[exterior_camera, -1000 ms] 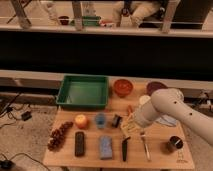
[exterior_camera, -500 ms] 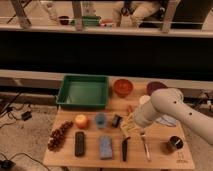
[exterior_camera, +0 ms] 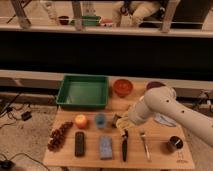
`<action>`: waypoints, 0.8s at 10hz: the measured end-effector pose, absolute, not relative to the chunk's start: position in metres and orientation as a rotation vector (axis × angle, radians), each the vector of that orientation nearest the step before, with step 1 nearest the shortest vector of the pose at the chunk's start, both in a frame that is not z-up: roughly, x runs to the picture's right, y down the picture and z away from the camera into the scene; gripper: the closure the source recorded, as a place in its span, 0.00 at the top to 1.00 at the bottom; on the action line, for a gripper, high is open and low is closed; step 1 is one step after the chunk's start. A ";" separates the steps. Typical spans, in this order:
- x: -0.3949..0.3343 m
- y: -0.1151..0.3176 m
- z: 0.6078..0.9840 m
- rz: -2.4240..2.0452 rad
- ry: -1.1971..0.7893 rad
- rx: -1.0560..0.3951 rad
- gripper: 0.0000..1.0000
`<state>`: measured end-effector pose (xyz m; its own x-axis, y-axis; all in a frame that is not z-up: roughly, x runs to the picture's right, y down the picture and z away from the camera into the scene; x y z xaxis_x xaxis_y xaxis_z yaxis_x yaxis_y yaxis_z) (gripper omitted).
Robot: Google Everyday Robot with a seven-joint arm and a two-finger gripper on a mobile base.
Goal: Place banana in plastic cup
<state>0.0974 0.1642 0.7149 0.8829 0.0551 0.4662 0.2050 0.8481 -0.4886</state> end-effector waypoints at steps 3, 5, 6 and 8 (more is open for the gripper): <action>0.076 0.156 0.716 -0.115 -0.518 -0.539 0.00; 0.065 0.153 0.715 -0.132 -0.539 -0.531 0.00; 0.056 0.152 0.716 -0.145 -0.551 -0.529 0.00; 0.043 0.150 0.717 -0.163 -0.572 -0.527 0.00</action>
